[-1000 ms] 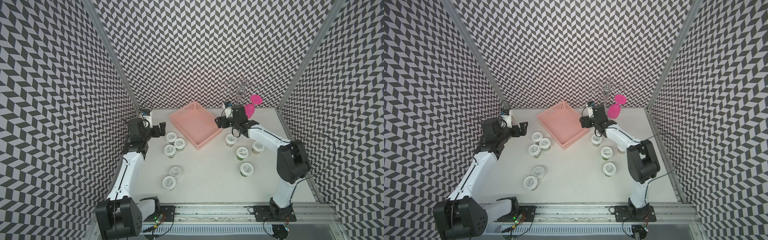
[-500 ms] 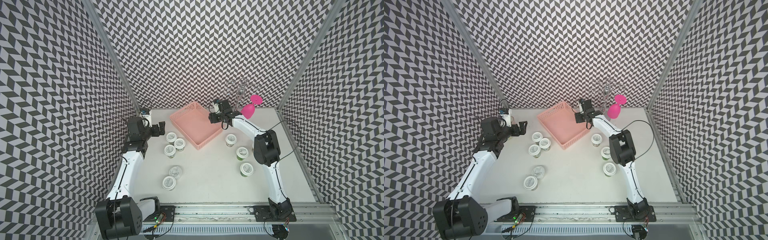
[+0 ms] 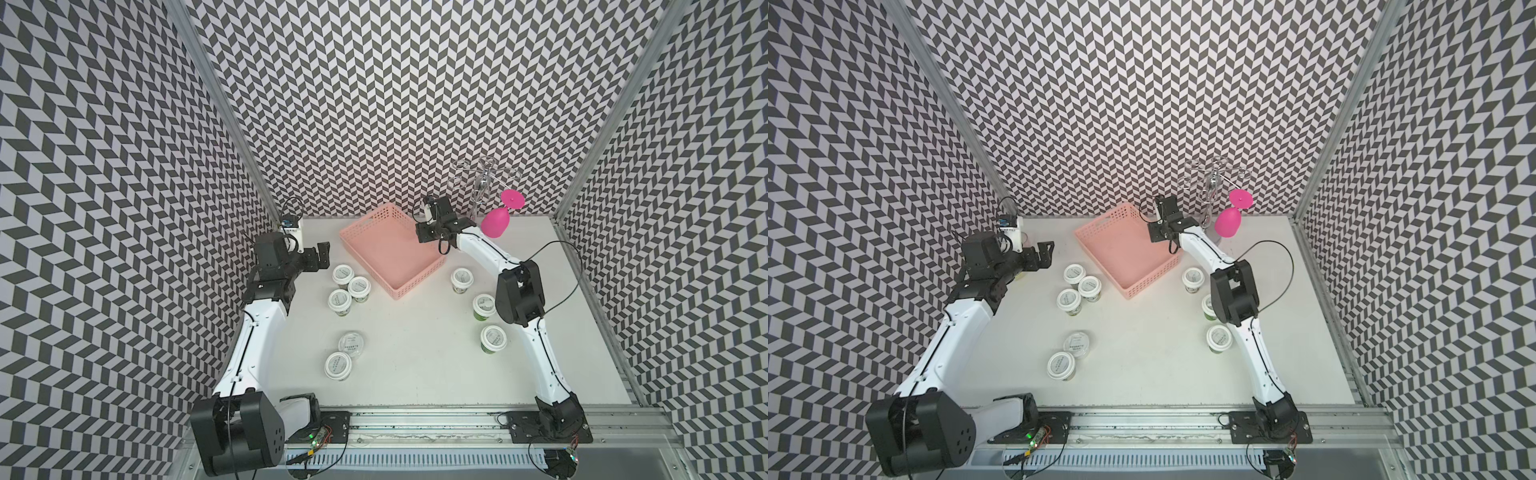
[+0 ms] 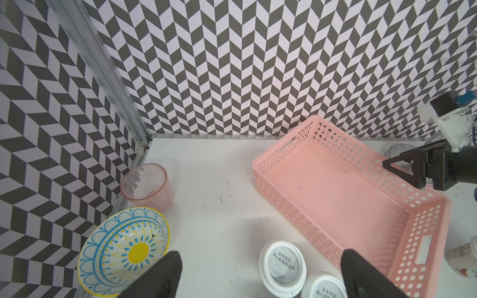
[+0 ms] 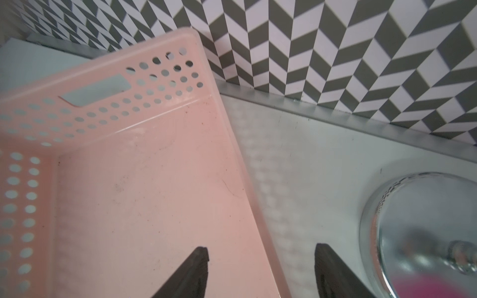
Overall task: Put the yogurt in the basket
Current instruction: Adjust the basket at the center of the board.
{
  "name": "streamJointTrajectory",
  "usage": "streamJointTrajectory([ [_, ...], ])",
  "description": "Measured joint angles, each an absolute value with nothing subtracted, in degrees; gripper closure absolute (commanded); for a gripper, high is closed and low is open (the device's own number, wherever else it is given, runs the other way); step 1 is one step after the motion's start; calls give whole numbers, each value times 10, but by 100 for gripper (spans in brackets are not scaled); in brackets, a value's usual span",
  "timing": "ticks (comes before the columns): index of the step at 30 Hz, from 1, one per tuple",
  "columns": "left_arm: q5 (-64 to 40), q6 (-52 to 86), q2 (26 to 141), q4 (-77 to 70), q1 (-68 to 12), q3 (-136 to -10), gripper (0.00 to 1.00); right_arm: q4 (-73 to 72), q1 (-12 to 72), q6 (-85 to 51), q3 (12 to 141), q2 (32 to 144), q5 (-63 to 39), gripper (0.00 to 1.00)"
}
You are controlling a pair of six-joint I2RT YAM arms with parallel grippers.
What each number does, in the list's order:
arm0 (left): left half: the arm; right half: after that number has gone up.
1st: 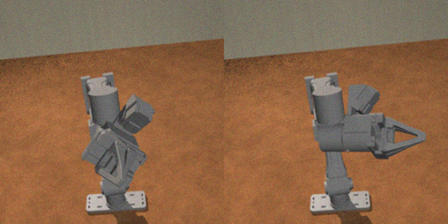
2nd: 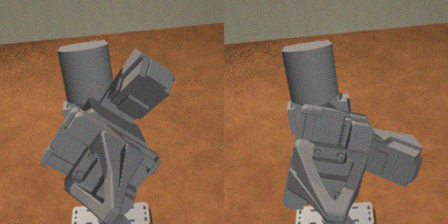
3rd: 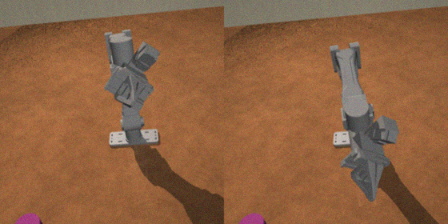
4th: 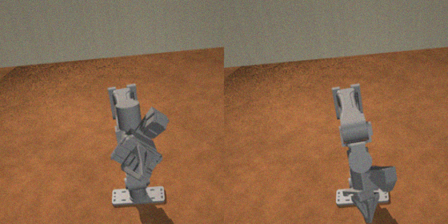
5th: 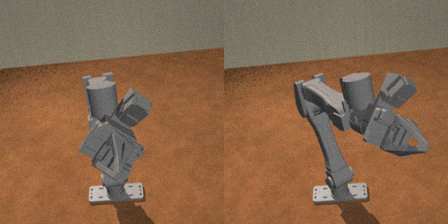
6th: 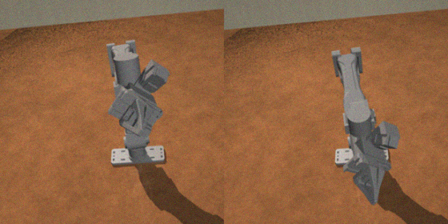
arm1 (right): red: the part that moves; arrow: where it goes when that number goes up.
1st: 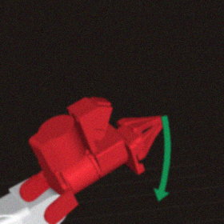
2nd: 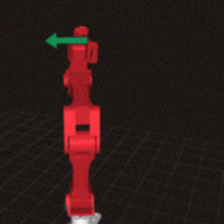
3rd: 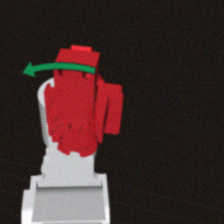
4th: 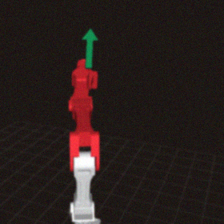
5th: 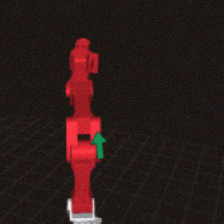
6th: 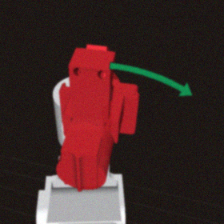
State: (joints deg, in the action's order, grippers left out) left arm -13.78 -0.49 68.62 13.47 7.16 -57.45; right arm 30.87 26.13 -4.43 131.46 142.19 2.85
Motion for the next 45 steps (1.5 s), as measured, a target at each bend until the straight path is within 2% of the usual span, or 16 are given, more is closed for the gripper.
streamJointTrajectory([
  [6,-138,-4,686,136,72,-575,0,316,262,-40,1379,1471,41,33],
  [11,-138,-3,686,138,72,-575,0,336,262,-39,1383,1498,45,33],
  [12,-138,-3,686,138,72,-575,0,336,262,-37,1383,1499,47,50],
  [13,-138,-3,686,138,72,-575,0,337,263,-35,1383,1498,48,59],
  [17,-138,-3,686,138,72,-575,0,343,266,-27,1383,1497,53,73],
  [21,-138,-3,686,138,72,-575,0,347,273,-21,1379,1494,60,81],
  [27,-138,-3,686,138,72,-575,0,347,279,-11,1334,1468,77,85],
  [38,-138,-3,686,138,72,-575,0,335,280,-1,1195,1364,92,100],
  [45,-142,-3,691,138,72,-575,0,321,282,-21,1097,1294,96,100],
])
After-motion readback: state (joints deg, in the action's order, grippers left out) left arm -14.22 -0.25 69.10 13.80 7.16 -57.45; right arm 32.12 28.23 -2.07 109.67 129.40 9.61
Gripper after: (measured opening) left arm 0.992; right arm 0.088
